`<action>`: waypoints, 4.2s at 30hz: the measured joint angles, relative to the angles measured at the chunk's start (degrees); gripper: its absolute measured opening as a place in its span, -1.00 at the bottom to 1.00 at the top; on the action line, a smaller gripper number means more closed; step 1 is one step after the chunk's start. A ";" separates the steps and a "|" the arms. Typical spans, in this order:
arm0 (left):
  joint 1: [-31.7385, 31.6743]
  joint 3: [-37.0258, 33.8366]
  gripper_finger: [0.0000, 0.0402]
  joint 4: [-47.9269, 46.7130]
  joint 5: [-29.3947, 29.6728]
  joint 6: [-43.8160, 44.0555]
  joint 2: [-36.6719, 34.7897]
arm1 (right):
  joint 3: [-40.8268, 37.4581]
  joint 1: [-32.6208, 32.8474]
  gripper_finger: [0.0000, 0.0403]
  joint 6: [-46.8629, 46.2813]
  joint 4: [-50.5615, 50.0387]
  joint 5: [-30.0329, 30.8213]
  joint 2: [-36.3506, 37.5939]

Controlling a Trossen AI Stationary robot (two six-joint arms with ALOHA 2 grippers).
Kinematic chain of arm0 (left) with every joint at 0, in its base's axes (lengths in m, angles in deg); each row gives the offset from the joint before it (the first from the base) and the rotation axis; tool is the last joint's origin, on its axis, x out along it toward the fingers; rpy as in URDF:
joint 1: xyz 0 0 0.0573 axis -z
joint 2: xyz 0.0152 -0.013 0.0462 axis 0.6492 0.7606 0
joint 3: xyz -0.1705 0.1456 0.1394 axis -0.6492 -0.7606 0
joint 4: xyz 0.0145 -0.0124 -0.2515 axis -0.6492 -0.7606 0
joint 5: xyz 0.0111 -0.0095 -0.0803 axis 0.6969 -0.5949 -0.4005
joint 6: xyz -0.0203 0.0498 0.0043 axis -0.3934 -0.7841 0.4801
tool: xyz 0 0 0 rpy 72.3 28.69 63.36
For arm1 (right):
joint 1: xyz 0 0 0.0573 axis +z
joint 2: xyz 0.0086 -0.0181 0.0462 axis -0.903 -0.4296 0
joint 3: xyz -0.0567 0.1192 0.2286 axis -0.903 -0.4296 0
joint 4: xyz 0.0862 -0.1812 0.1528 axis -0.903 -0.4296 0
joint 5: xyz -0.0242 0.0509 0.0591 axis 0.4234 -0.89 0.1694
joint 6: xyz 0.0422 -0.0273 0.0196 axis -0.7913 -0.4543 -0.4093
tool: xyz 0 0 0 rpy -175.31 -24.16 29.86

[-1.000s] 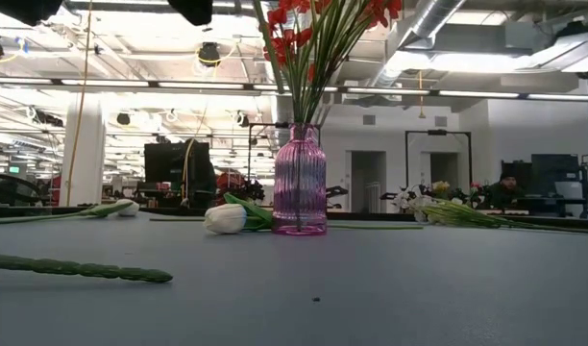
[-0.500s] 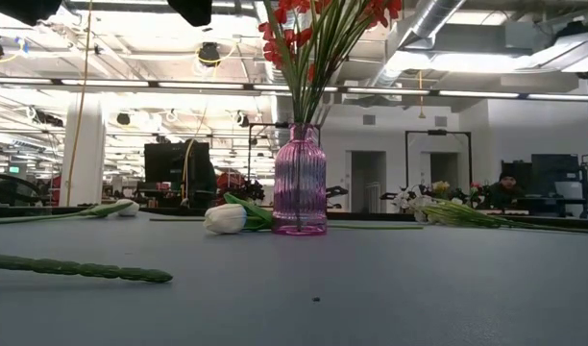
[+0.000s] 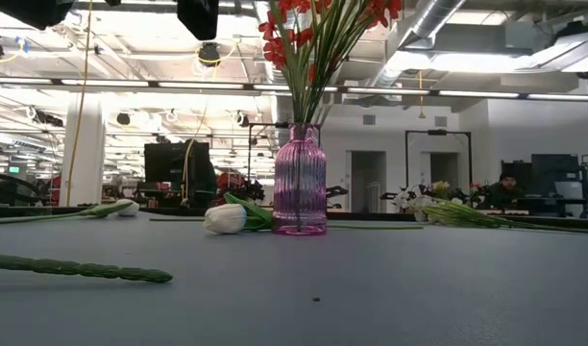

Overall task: Sort flowers into vase by color
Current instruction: Put the bottom red tulip into the violet vase

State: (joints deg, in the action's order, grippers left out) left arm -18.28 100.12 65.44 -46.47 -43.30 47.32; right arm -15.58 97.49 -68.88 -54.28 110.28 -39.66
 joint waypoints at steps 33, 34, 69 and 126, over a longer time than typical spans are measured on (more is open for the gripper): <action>-12.73 12.64 -1.00 -29.95 5.42 -7.53 -7.96 | -2.72 18.30 0.36 -65.79 -64.17 19.87 5.63; -12.85 12.63 -1.00 -29.89 5.48 -7.97 -7.96 | -2.91 18.26 0.36 -65.95 -64.18 19.78 5.61; -13.41 12.53 -1.00 -27.89 6.57 -8.86 -3.81 | -2.95 15.28 0.36 -65.06 -63.73 16.51 5.60; -13.49 4.68 -1.00 -13.37 5.85 -0.20 3.09 | -19.50 15.16 0.26 -63.73 -35.31 19.57 5.58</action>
State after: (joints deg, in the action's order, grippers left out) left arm -31.76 104.81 52.08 -40.62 -43.50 50.42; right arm -35.08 112.65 -132.60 -89.60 129.84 -34.08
